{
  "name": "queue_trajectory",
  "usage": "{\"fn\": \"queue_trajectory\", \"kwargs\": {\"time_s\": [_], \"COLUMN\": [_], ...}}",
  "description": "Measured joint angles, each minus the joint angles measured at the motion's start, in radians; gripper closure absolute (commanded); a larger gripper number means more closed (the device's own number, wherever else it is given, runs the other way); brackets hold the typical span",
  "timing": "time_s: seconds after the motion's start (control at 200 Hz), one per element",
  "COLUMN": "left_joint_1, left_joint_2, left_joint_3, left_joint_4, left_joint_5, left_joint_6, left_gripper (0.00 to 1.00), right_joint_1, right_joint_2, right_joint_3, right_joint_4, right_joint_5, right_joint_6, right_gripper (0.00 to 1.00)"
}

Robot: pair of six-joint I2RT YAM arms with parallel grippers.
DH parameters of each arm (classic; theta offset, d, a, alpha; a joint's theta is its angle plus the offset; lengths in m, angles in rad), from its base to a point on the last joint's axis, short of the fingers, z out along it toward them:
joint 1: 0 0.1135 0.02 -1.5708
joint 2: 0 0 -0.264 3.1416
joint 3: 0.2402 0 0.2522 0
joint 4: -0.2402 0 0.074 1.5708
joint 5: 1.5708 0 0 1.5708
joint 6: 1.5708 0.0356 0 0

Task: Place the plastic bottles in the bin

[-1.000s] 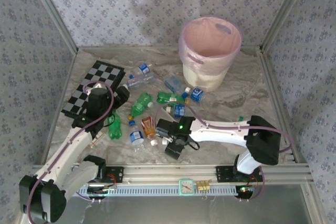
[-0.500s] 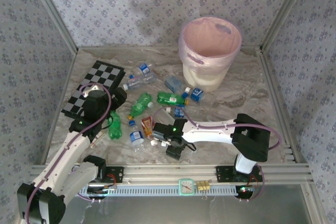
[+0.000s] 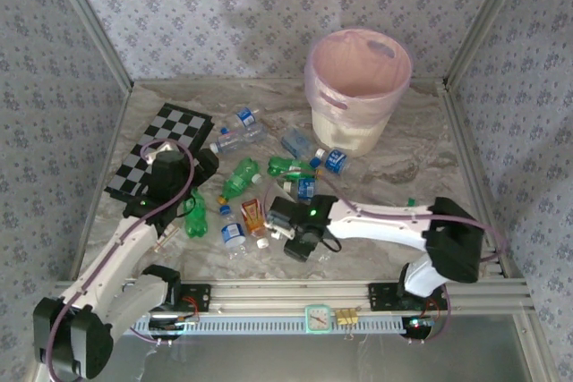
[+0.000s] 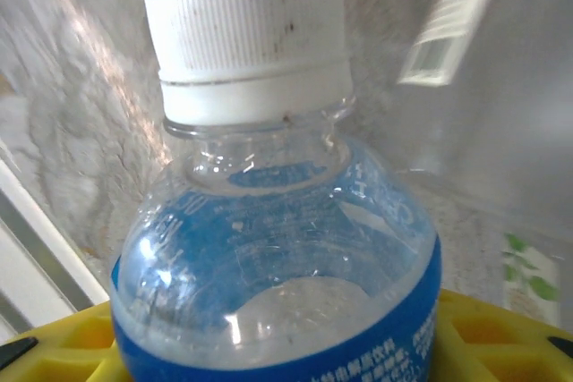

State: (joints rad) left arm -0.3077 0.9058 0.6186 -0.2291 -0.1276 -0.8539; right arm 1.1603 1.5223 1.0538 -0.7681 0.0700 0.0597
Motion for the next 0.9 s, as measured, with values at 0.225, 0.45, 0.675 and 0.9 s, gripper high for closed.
{"fn": "queue_trajectory", "kwargs": {"time_s": [0.225, 0.45, 0.675, 0.9], "left_joint_1": [0.0, 0.0, 0.0, 0.0], "left_joint_2": [0.02, -0.004, -0.089, -0.146], "left_joint_3": [0.0, -0.003, -0.013, -0.013], "left_joint_4": [0.016, 0.019, -0.021, -0.101], "left_joint_5": [0.0, 0.0, -0.001, -0.02], "left_joint_6": [0.005, 0.019, 0.06, 0.104], "left_gripper": [0.0, 0.0, 0.0, 0.0], "right_joint_1": [-0.217, -0.468, -0.685, -0.903], "right_joint_2": [-0.152, -0.196, -0.168, -0.05], "right_joint_3": [0.067, 0.223, 0.44, 0.608], "right_joint_4": [0.069, 0.23, 0.388, 0.539], "right_joint_5": [-0.122, -0.184, -0.232, -0.301], "right_joint_6": [0.027, 0.043, 0.111, 0.27], "right_gripper": [0.52, 0.53, 0.54, 0.54]}}
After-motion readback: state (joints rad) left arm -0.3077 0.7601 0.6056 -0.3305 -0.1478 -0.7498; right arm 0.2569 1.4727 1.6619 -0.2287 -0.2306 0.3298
